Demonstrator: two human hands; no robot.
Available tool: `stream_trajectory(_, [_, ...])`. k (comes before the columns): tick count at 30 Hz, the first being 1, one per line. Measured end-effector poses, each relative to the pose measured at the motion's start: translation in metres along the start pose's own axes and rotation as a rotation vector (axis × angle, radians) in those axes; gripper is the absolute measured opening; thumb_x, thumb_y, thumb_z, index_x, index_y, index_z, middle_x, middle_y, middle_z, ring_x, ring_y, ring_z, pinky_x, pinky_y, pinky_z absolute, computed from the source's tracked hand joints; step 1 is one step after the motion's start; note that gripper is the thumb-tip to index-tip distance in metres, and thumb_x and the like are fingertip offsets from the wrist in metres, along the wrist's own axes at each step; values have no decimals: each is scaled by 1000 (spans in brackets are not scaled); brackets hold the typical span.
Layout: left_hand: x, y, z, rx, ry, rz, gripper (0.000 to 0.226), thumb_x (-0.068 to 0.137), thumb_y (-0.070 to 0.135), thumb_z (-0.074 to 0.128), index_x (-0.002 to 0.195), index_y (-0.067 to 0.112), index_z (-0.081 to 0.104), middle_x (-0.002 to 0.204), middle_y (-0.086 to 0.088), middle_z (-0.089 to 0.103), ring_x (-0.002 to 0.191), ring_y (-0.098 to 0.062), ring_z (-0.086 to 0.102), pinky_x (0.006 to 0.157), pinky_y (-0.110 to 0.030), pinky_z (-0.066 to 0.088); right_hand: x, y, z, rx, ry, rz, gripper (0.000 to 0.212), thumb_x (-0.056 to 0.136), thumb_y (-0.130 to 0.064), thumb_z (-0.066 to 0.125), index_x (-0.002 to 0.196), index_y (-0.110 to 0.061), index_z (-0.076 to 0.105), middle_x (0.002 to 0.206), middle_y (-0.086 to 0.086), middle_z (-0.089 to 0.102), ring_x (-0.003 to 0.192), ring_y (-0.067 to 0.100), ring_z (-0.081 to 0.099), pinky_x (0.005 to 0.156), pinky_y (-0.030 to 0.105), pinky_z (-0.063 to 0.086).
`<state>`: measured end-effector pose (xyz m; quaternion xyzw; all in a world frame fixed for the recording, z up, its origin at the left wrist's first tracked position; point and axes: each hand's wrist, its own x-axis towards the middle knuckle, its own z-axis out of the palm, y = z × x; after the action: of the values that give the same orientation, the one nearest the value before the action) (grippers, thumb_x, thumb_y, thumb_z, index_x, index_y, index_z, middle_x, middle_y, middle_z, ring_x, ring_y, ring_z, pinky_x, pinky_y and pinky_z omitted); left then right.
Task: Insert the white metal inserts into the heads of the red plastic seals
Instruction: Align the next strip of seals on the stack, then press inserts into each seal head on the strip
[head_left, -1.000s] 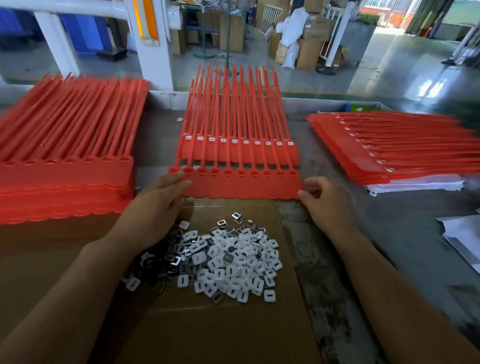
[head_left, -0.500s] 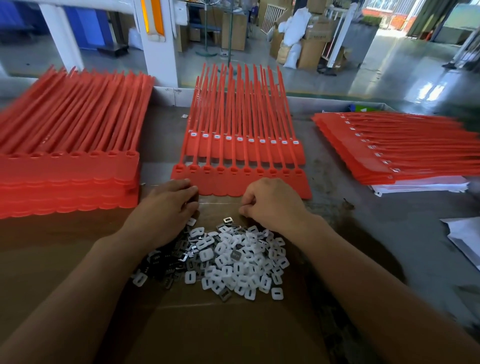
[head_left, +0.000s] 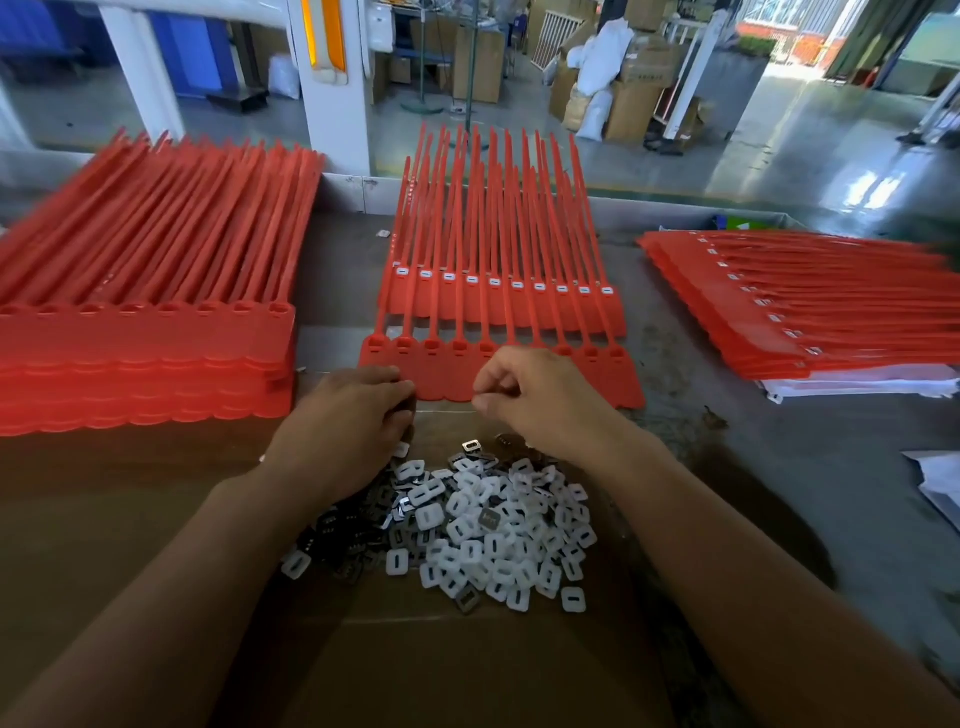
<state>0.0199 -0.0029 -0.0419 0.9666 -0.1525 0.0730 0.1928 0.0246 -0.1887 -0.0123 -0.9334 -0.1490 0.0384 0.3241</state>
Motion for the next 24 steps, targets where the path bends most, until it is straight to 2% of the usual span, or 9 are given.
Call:
stream_trajectory(2, [-2,3,-2,-14,36,34,25,88,14,55,108,11,68,119,-5,62,107,-21,56,91,-28,39,11,-6,1,31,14,-27,3,85,-18,65,83,-20,64,73,-23,48,70,-10,44,63,6,31])
stream_trajectory(4, [-3,5,-3,-39,40,31,22,87,12,55,103,9,70,114,-5,64,103,-23,58,86,-29,41,25,-13,5,71,31,-34,4,84,-16,65,84,-18,68,72,-22,52,67,-10,45,62,7,34])
stream_trajectory(6, [-4,6,-2,-54,25,-2,26,89,15,52,111,12,66,123,-1,58,110,-20,54,89,-27,39,42,-18,10,96,68,-32,11,85,-11,63,93,-14,71,81,-12,63,72,-7,50,63,5,37])
stream_trajectory(8, [-4,7,-2,-53,11,-16,28,90,16,51,114,14,65,127,0,56,113,-19,53,91,-27,39,59,-23,17,113,88,-15,16,87,-7,60,97,-12,72,95,0,69,81,2,55,70,11,42])
stream_trajectory(13, [-4,11,-3,-21,-3,-35,29,89,18,49,112,14,65,123,-2,58,111,-21,54,90,-35,44,92,-32,37,157,70,29,18,85,-4,61,98,-8,72,100,10,70,88,14,60,75,16,40])
stream_trajectory(18, [-4,11,-1,2,-21,-51,30,90,20,46,115,16,63,124,0,57,110,-20,54,90,-36,44,104,-34,45,173,59,112,18,85,-4,60,95,-10,73,104,10,69,101,21,61,94,32,47])
stream_trajectory(24, [-4,12,-1,-5,-26,-61,31,90,20,46,117,18,62,126,2,56,111,-19,53,90,-35,44,104,-37,45,74,-1,79,21,86,-4,57,96,-11,74,109,6,68,107,21,59,98,38,45])
